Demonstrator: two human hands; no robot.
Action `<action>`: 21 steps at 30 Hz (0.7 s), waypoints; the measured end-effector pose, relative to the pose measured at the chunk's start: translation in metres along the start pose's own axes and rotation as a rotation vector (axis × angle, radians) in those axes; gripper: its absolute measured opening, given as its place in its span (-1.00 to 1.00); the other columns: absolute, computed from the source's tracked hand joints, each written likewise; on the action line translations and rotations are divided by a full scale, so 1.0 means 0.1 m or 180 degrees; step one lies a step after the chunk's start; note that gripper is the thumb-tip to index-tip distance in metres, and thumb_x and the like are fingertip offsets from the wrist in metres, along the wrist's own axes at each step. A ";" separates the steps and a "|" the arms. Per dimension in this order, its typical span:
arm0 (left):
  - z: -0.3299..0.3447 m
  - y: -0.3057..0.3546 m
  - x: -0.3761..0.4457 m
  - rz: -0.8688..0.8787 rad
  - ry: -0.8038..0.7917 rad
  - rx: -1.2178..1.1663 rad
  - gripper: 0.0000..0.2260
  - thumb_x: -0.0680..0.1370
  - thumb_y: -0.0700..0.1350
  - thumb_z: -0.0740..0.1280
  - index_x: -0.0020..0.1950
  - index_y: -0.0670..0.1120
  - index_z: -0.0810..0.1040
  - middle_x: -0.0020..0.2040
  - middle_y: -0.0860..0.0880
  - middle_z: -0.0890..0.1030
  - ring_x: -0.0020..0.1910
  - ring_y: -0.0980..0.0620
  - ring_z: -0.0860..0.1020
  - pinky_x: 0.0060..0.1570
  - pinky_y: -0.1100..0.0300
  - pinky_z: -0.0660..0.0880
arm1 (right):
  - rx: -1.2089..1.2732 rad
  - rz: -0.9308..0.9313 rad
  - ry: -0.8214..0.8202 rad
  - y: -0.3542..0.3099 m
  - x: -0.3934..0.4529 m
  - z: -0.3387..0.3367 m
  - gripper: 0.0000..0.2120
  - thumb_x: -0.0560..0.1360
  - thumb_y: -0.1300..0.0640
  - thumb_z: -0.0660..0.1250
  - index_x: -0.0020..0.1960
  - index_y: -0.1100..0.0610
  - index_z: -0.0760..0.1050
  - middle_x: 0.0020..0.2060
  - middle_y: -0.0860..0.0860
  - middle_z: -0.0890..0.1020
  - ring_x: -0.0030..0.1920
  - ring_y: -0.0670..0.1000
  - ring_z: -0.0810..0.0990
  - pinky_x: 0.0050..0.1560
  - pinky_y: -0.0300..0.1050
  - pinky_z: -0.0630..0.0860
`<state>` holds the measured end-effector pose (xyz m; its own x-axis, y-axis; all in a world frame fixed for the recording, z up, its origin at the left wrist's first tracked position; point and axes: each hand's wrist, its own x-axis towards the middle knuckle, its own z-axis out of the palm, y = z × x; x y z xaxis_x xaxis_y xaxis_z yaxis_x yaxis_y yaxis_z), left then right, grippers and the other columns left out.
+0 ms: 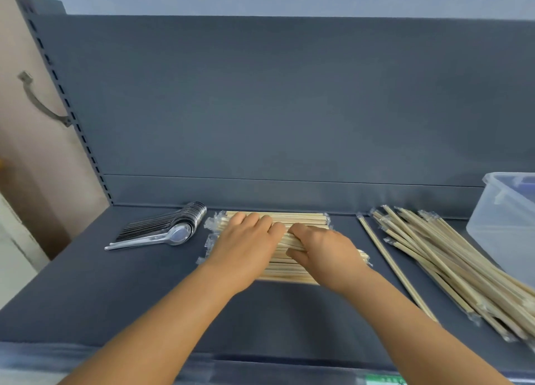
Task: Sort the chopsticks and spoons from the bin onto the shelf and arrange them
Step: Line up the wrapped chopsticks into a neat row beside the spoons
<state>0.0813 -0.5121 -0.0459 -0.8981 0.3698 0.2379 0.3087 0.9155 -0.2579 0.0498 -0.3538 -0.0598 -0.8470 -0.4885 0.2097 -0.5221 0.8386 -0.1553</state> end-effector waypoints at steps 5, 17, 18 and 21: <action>0.33 -0.23 0.14 -0.0170 -0.0092 -0.0278 -0.53 0.42 -0.40 0.16 0.27 -0.05 0.28 0.13 0.00 0.38 0.18 -0.06 0.34 0.28 0.09 0.19 | -0.0262 -0.0308 -0.0095 0.15 0.21 0.14 -0.66 0.61 0.05 0.08 0.37 0.01 0.29 0.12 -0.01 0.53 0.19 0.06 0.47 0.22 -0.10 0.28; 0.82 -0.54 0.80 -0.0432 -0.0208 -0.0951 -0.42 0.41 -0.42 0.13 0.37 0.02 0.27 0.17 -0.02 0.36 0.18 -0.07 0.31 0.23 0.11 0.23 | -0.0494 0.0018 0.0069 0.46 0.97 0.41 -0.69 0.60 0.07 0.11 0.32 -0.10 0.37 0.06 -0.02 0.56 0.12 0.06 0.49 0.14 -0.10 0.28; 0.84 -0.55 0.83 -0.0449 -0.0219 -0.0977 -0.41 0.41 -0.42 0.14 0.37 0.02 0.27 0.17 -0.02 0.36 0.19 -0.07 0.31 0.24 0.11 0.22 | -0.0456 0.0027 0.0081 0.48 1.00 0.43 -0.69 0.60 0.08 0.11 0.31 -0.10 0.38 0.06 -0.02 0.56 0.12 0.06 0.49 0.14 -0.11 0.28; 0.90 -0.56 0.88 -0.0471 -0.0327 -0.1027 -0.39 0.42 -0.41 0.15 0.41 0.02 0.24 0.22 -0.03 0.34 0.21 -0.07 0.29 0.27 0.10 0.20 | -0.0369 0.0027 0.0099 0.52 1.05 0.50 -0.67 0.60 0.11 0.11 0.33 -0.11 0.38 0.06 -0.03 0.56 0.13 0.05 0.48 0.15 -0.13 0.27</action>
<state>-0.0433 -0.5453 -0.0948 -0.9621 0.2269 0.1510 0.2413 0.9667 0.0848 -0.0713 -0.3731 -0.0947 -0.8470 -0.4749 0.2390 -0.4982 0.8659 -0.0449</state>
